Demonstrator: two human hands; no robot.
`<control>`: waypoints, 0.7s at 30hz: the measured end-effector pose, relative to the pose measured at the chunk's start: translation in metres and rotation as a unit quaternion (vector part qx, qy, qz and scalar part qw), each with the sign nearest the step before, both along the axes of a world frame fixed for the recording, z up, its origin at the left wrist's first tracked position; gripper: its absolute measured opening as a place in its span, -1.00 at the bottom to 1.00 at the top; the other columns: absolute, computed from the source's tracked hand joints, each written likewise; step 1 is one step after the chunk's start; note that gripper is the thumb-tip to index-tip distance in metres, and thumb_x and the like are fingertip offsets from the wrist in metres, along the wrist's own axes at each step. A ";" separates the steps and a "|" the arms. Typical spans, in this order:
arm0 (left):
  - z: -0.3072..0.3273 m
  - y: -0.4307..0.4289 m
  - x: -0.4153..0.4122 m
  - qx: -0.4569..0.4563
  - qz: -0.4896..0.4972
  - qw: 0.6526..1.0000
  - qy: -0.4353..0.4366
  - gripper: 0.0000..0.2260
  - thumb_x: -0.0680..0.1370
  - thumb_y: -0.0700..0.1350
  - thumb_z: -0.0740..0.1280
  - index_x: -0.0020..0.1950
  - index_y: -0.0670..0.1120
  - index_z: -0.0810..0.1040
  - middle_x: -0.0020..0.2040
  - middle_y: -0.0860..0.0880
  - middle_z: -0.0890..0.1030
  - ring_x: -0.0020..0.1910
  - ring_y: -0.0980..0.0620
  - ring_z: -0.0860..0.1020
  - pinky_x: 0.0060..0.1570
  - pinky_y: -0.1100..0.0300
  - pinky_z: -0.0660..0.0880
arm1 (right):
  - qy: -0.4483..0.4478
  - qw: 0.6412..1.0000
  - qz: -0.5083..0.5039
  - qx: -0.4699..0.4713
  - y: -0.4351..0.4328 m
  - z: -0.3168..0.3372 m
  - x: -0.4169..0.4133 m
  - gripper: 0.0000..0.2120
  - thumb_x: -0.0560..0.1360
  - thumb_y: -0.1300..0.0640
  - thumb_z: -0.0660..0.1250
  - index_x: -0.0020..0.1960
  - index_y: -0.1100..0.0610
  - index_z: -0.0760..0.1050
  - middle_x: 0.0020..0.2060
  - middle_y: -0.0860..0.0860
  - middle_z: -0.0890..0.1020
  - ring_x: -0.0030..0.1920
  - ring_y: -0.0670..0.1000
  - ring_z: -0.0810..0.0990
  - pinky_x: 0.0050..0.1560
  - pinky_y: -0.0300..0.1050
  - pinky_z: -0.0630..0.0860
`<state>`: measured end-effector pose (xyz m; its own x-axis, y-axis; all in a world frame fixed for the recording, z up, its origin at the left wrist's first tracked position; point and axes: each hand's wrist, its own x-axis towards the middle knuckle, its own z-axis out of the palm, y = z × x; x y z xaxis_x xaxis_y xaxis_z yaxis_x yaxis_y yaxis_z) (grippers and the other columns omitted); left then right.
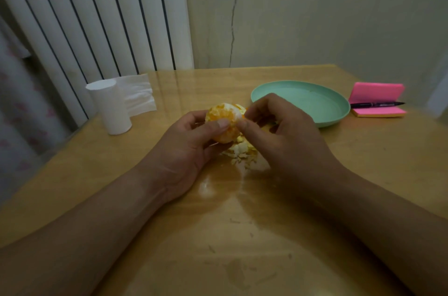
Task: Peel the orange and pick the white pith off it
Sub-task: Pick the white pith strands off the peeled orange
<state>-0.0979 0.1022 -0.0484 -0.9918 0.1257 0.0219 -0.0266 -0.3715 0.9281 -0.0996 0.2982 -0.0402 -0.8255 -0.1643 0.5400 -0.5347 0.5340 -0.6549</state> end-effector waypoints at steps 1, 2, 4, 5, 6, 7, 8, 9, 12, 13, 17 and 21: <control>0.000 0.000 0.000 -0.007 0.004 1.000 0.004 -0.51 0.51 -0.19 0.48 0.42 -0.24 0.50 0.26 -0.22 0.70 0.23 -0.14 0.70 0.17 0.06 0.68 | 0.009 1.000 0.000 0.006 -0.001 -0.001 0.001 -0.85 0.59 -0.08 0.45 0.09 -0.05 0.58 -0.07 -0.18 0.64 0.00 -0.17 0.60 -0.04 -0.24 0.56; 0.000 0.001 0.001 -0.013 0.008 1.000 0.008 -0.51 0.51 -0.19 0.49 0.42 -0.24 0.49 0.26 -0.22 0.70 0.23 -0.15 0.70 0.18 0.05 0.68 | 0.018 1.000 -0.005 0.018 0.000 -0.002 0.001 -0.84 0.59 -0.09 0.45 0.08 -0.04 0.58 -0.07 -0.17 0.63 0.00 -0.17 0.60 -0.05 -0.24 0.56; 0.000 0.002 0.001 -0.027 0.018 0.999 0.015 -0.51 0.51 -0.21 0.50 0.41 -0.22 0.50 0.26 -0.23 0.70 0.22 -0.16 0.71 0.18 0.04 0.68 | 0.039 0.998 -0.021 0.045 0.000 -0.002 0.001 -0.84 0.59 -0.08 0.45 0.08 -0.03 0.59 -0.08 -0.17 0.63 0.00 -0.16 0.59 -0.04 -0.22 0.55; 0.000 0.003 0.002 -0.035 0.024 0.999 0.018 -0.51 0.50 -0.21 0.51 0.40 -0.21 0.50 0.25 -0.22 0.70 0.21 -0.15 0.71 0.17 0.04 0.68 | 0.050 0.997 -0.027 0.058 0.001 -0.002 0.001 -0.84 0.59 -0.09 0.45 0.08 -0.03 0.59 -0.07 -0.17 0.62 -0.01 -0.15 0.59 -0.03 -0.20 0.56; 0.000 0.003 0.002 -0.048 0.031 0.998 0.023 -0.50 0.48 -0.19 0.53 0.39 -0.19 0.51 0.25 -0.20 0.70 0.20 -0.14 0.72 0.18 0.03 0.68 | 0.055 0.995 -0.031 0.073 0.001 -0.001 0.001 -0.84 0.59 -0.09 0.44 0.09 -0.03 0.60 -0.07 -0.16 0.62 -0.01 -0.15 0.59 -0.02 -0.16 0.57; -0.001 0.003 0.002 -0.064 0.041 0.997 0.029 -0.49 0.45 -0.17 0.55 0.38 -0.16 0.52 0.25 -0.19 0.70 0.20 -0.13 0.72 0.20 0.01 0.67 | 0.060 0.994 -0.033 0.083 0.001 -0.001 0.001 -0.83 0.60 -0.10 0.43 0.09 -0.02 0.60 -0.07 -0.16 0.63 -0.01 -0.14 0.59 -0.01 -0.11 0.58; -0.002 0.003 0.002 -0.085 0.051 0.994 0.036 -0.47 0.42 -0.14 0.57 0.36 -0.14 0.53 0.25 -0.17 0.70 0.20 -0.12 0.72 0.23 -0.03 0.66 | 0.062 0.993 -0.034 0.092 0.001 0.000 0.002 -0.82 0.59 -0.10 0.41 0.09 -0.02 0.61 -0.08 -0.16 0.63 -0.02 -0.13 0.59 -0.01 -0.07 0.59; -0.003 0.003 0.002 -0.106 0.060 0.992 0.044 -0.45 0.40 -0.11 0.59 0.35 -0.11 0.54 0.25 -0.15 0.70 0.20 -0.11 0.72 0.26 -0.07 0.64 | 0.065 0.992 -0.034 0.098 0.002 0.000 0.001 -0.82 0.59 -0.10 0.40 0.08 -0.02 0.62 -0.08 -0.15 0.63 -0.03 -0.13 0.60 -0.01 -0.04 0.60; -0.005 0.002 0.001 -0.150 0.073 0.984 0.063 -0.46 0.38 -0.06 0.62 0.32 -0.06 0.57 0.21 -0.08 0.72 0.19 -0.08 0.72 0.24 -0.09 0.65 | 0.070 0.992 -0.033 0.102 0.002 0.001 0.001 -0.87 0.61 -0.05 0.41 0.04 -0.01 0.63 -0.13 -0.16 0.63 -0.08 -0.13 0.59 -0.04 -0.01 0.59; -0.005 0.002 0.002 -0.155 0.075 0.983 0.067 -0.46 0.38 -0.06 0.61 0.32 -0.07 0.56 0.21 -0.08 0.72 0.18 -0.07 0.72 0.22 -0.07 0.66 | 0.073 0.992 -0.032 0.102 0.003 0.001 0.000 -0.89 0.61 -0.03 0.41 0.04 0.00 0.64 -0.14 -0.16 0.64 -0.09 -0.12 0.59 -0.05 0.01 0.59; -0.002 0.003 0.005 -0.199 0.083 0.971 0.098 -0.48 0.42 -0.07 0.60 0.33 -0.08 0.55 0.17 -0.02 0.72 0.13 0.01 0.73 0.06 0.12 0.69 | 0.090 0.988 -0.032 0.122 0.004 0.001 -0.002 -0.93 0.61 0.01 0.41 0.01 0.00 0.62 -0.15 -0.13 0.63 -0.11 -0.08 0.59 -0.09 0.07 0.59; 0.000 0.002 0.009 -0.268 0.094 0.949 0.136 -0.55 0.49 -0.08 0.59 0.32 -0.01 0.55 0.18 0.07 0.70 0.12 0.12 0.70 0.00 0.28 0.64 | 0.133 0.978 -0.040 0.156 0.003 0.001 -0.001 -0.91 0.58 0.03 0.41 -0.07 0.02 0.56 -0.19 -0.10 0.58 -0.14 -0.02 0.56 -0.15 0.09 0.57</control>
<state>-0.0890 0.1046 -0.0483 -0.9645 0.0126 0.2639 0.2618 0.1808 0.9480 -0.1003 0.3013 -0.0391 -0.6801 -0.2958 0.6708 -0.6120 0.7328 -0.2974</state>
